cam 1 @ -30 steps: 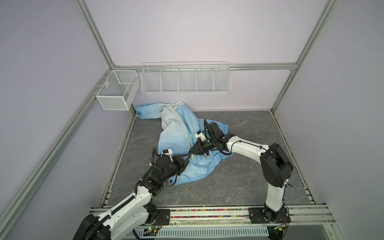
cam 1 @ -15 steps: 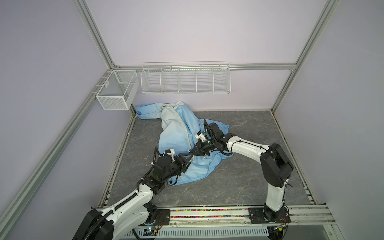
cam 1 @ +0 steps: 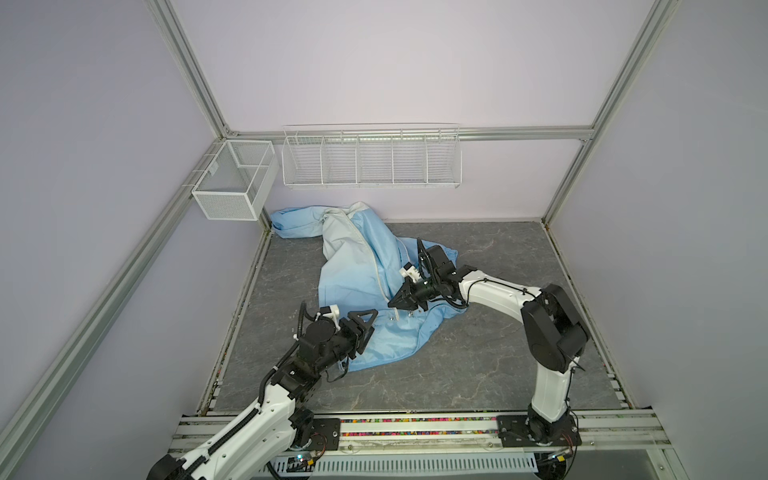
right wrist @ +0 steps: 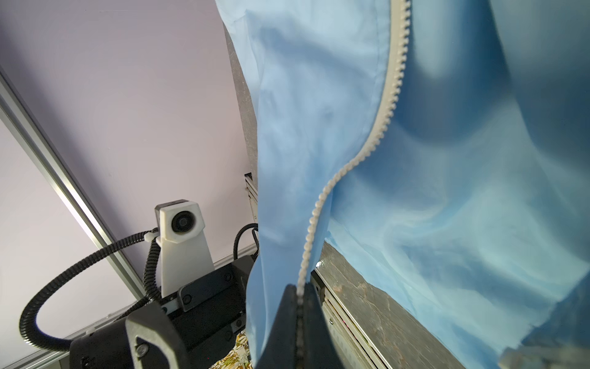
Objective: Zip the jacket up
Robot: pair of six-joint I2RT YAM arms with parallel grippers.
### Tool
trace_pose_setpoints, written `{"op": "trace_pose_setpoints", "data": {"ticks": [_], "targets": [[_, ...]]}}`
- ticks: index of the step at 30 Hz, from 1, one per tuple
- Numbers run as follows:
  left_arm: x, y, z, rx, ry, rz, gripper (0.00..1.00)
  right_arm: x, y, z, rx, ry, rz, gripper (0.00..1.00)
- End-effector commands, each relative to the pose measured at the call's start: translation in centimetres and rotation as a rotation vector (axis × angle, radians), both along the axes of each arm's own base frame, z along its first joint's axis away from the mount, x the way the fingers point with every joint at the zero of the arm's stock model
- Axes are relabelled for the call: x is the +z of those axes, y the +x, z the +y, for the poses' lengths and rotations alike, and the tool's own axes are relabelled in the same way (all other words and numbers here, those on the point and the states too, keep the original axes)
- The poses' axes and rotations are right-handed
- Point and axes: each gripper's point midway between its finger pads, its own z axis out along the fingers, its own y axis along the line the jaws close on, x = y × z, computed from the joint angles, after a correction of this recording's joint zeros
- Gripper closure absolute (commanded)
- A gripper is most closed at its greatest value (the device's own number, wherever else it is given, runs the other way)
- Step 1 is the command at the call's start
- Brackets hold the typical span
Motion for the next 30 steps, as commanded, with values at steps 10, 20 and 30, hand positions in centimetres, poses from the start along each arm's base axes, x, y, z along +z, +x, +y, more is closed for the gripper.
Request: {"op": "trace_pose_setpoints", "data": {"ticks": [10,20,30], "targets": [[0.7,1.5,-3.0,-0.106,0.006,0.012,0.32,0.7,-1.2,-0.4,0.114,-0.044,-0.086,0.93],[1.7,1.9,-5.8,-0.224,-0.029,-0.008,0.37,1.1,-1.7,0.4,0.139,-0.043,-0.099,0.92],[1.4,1.5,-5.8,-0.225,-0.021,0.0,0.64,0.8,-1.7,0.4,0.126,-0.044,-0.088,0.92]]}}
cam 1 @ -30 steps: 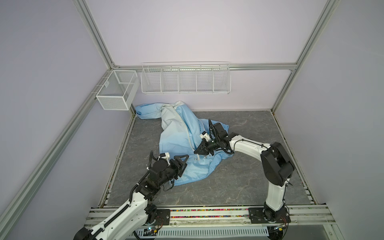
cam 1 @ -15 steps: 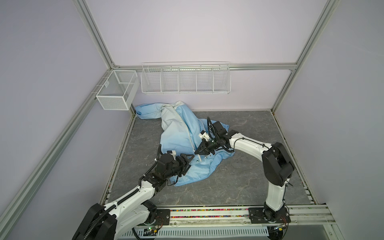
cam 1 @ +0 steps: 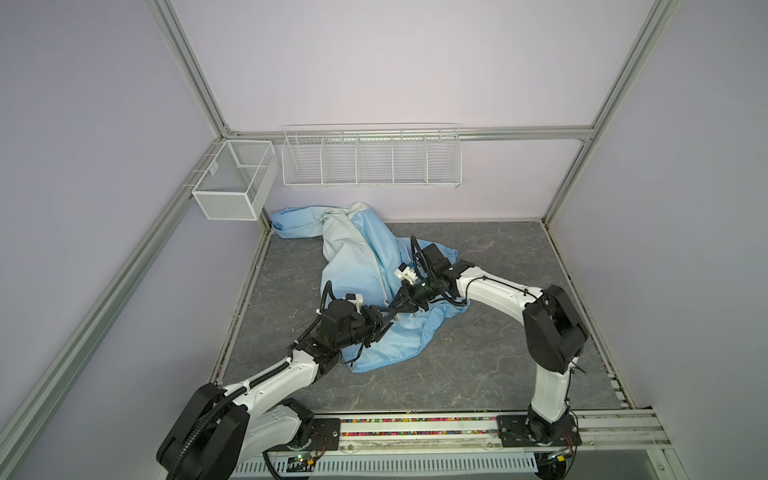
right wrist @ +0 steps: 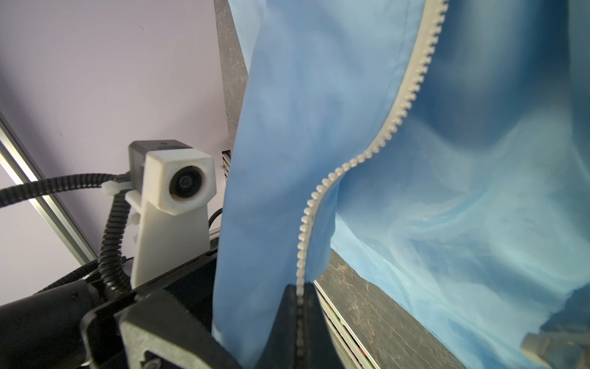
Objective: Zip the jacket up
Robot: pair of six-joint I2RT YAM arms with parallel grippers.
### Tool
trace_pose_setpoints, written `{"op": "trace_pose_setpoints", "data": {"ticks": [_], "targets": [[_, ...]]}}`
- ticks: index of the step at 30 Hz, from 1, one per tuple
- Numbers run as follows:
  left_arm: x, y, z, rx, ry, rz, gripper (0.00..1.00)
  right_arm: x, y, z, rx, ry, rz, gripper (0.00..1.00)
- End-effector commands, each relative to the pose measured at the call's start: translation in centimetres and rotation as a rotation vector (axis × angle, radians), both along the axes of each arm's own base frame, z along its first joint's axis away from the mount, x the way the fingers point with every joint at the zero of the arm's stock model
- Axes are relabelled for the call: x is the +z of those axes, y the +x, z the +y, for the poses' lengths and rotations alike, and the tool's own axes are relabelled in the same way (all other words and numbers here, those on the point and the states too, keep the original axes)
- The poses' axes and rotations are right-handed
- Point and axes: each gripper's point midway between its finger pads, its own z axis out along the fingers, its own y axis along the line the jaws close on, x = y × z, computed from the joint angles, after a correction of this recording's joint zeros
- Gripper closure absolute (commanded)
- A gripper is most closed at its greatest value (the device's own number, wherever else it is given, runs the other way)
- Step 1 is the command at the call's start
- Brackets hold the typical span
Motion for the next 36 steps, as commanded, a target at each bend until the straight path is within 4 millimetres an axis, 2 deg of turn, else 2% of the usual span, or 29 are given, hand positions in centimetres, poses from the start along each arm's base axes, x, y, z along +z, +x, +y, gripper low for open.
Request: {"op": "trace_pose_setpoints", "data": {"ticks": [1,5,16,19,22,30,33,36], "targets": [[1.8,0.0,-0.2,-0.008,-0.033,-0.043,0.67,0.1,-0.2,0.4,0.009,0.011,0.0,0.93],[1.9,-0.3,-0.2,-0.016,-0.043,-0.047,0.75,-0.2,0.0,0.5,0.003,0.008,0.006,0.93],[2.3,-0.7,-0.9,-0.058,-0.062,-0.05,0.8,-0.3,0.2,0.6,-0.001,0.002,0.002,0.93],[2.4,-0.7,-1.0,-0.064,-0.067,-0.053,0.88,-0.7,0.3,0.6,-0.003,-0.004,0.009,0.92],[2.2,-0.8,-1.2,-0.079,-0.068,-0.046,1.0,-0.8,0.3,0.6,-0.004,-0.007,0.011,0.93],[1.5,-0.9,-1.2,-0.084,-0.045,-0.039,1.0,-0.2,0.7,0.8,-0.014,-0.003,0.019,0.93],[1.1,-0.9,-0.7,-0.07,-0.016,-0.045,1.0,0.2,0.8,0.7,-0.033,0.004,0.038,0.79],[1.2,-0.8,0.1,-0.027,-0.015,-0.069,1.0,0.8,0.6,0.4,-0.059,0.019,0.07,0.71]]}}
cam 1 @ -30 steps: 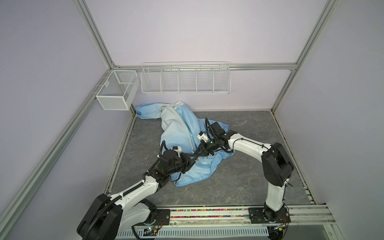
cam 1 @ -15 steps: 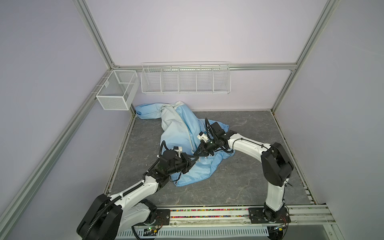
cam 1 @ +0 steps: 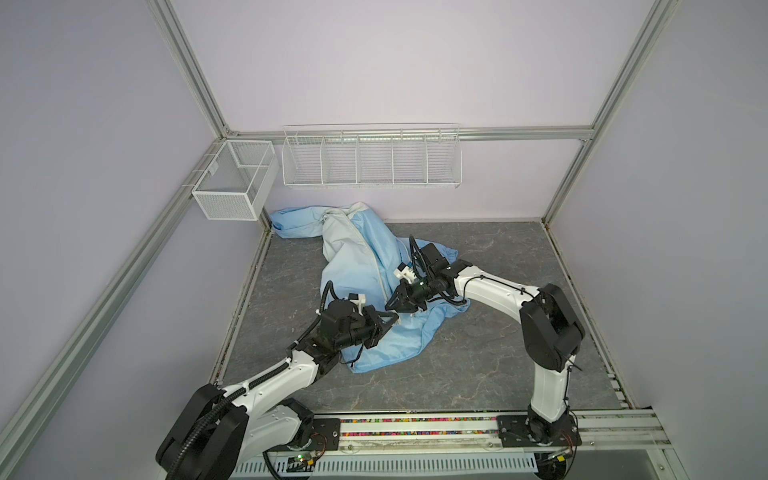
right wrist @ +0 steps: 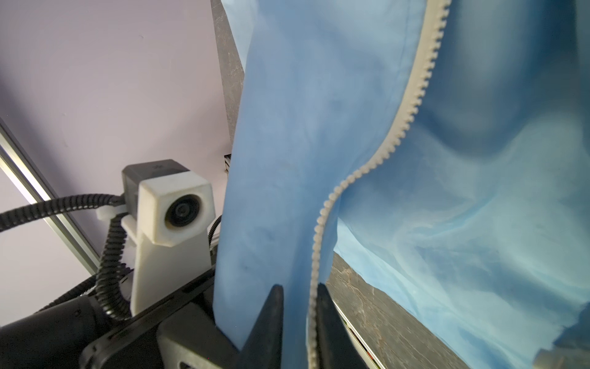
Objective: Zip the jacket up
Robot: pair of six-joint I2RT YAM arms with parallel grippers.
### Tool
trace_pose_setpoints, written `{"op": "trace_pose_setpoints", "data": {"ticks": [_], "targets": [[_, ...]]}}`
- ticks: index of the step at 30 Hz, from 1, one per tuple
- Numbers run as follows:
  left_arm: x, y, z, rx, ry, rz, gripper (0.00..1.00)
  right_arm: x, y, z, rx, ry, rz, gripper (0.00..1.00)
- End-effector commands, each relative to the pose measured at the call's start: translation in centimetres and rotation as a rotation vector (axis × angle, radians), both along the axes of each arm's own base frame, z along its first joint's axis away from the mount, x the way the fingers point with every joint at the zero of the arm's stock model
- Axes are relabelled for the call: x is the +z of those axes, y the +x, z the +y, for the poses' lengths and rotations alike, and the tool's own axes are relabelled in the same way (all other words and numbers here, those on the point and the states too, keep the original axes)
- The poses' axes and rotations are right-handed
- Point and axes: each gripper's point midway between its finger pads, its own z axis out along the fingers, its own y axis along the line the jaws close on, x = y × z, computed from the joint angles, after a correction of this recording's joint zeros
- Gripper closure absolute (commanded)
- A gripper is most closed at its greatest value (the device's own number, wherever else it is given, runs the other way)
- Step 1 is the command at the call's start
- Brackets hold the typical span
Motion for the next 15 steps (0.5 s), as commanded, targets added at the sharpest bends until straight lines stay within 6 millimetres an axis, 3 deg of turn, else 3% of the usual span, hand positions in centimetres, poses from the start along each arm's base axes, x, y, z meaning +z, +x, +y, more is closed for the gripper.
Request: {"op": "trace_pose_setpoints", "data": {"ticks": [1,9,15], "targets": [[0.7,0.0,0.7,0.037,-0.003,-0.053,1.0,1.1,0.0,-0.1,-0.032,0.034,0.032,0.7],[0.5,0.0,1.4,0.074,-0.003,-0.065,1.0,2.5,-0.8,0.9,-0.05,0.099,0.08,0.68],[0.7,0.3,1.3,0.074,-0.008,-0.068,1.0,3.0,-1.0,1.8,-0.043,0.127,0.087,0.85]]}}
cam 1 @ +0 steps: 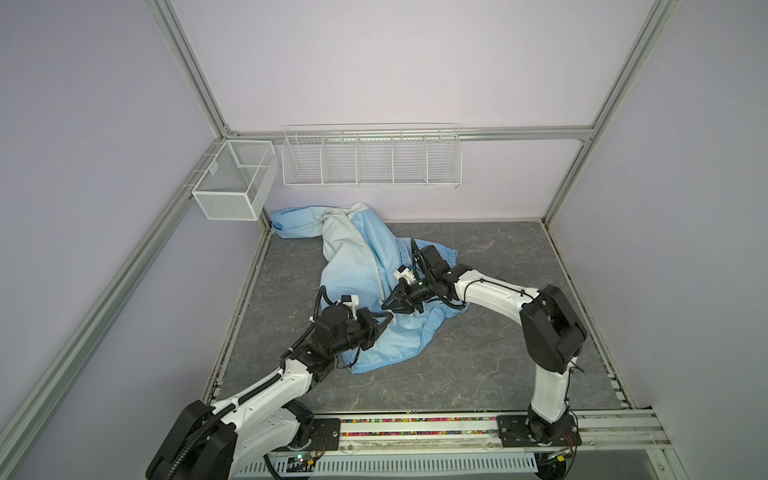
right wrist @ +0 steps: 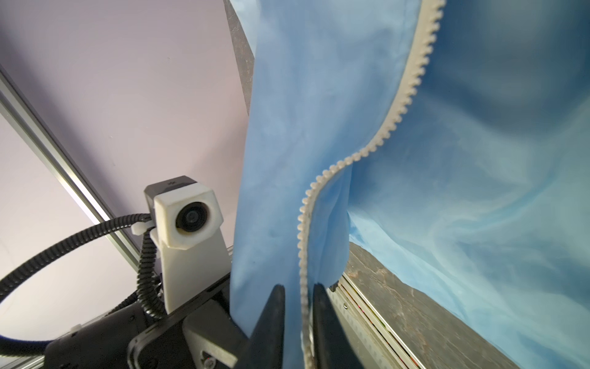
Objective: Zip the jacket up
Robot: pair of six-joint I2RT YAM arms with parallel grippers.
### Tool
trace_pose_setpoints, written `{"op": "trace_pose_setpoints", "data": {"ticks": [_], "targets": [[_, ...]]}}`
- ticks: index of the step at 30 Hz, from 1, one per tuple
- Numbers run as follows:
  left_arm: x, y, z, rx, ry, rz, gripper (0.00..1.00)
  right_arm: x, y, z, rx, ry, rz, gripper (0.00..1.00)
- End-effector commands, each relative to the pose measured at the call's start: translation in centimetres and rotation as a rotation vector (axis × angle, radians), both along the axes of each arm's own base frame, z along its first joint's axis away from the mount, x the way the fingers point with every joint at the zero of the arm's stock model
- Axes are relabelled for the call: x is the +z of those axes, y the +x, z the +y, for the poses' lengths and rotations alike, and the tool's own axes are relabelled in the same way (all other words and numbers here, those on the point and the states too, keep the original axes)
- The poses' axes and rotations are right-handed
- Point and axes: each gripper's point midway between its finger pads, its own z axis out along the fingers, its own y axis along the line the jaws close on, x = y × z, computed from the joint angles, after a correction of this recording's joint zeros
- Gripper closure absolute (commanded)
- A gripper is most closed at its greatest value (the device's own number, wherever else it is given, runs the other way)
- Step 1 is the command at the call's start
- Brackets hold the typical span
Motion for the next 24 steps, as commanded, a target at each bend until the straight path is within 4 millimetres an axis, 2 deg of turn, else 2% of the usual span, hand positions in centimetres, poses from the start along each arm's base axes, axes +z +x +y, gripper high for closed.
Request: {"op": "trace_pose_setpoints", "data": {"ticks": [1,3,5,7,8,10,14,17,21,22,24], "targets": [[0.4,0.2,-0.2,0.005,-0.008,-0.021,1.0,2.1,-0.4,0.6,0.004,0.057,-0.01,0.88],[0.5,0.2,-0.3,0.0,-0.009,-0.021,1.0,2.2,-0.4,0.6,0.007,0.061,-0.012,0.93],[0.3,0.2,-0.4,-0.008,-0.006,-0.014,0.97,2.3,-0.3,0.4,0.006,0.06,-0.019,0.93],[0.2,0.0,-0.4,-0.017,0.002,-0.006,0.75,2.2,-0.2,0.1,0.006,0.054,-0.029,0.92],[0.1,-0.1,-0.4,-0.02,0.004,-0.002,0.7,2.2,-0.2,0.0,0.006,0.051,-0.034,0.93],[0.1,-0.3,-0.3,-0.021,0.012,0.002,0.61,2.2,-0.1,-0.4,0.013,0.046,-0.051,0.93],[-0.2,-0.5,0.0,-0.026,0.038,0.012,0.52,1.9,-0.2,-1.0,0.041,0.02,-0.089,0.92],[-0.4,-0.7,0.0,-0.031,0.045,0.021,0.48,1.0,-0.3,-1.7,0.062,-0.017,-0.113,0.93],[-0.4,-0.7,-0.1,-0.03,0.044,0.027,0.48,0.1,-0.4,-2.2,0.076,-0.044,-0.134,0.92],[-0.3,-0.6,-0.1,-0.033,0.042,0.027,0.49,-0.1,-0.5,-2.2,0.079,-0.048,-0.136,0.92],[-0.1,-0.6,-0.5,-0.048,0.037,0.027,0.59,-0.4,-0.5,-2.3,0.081,-0.053,-0.14,0.93]]}}
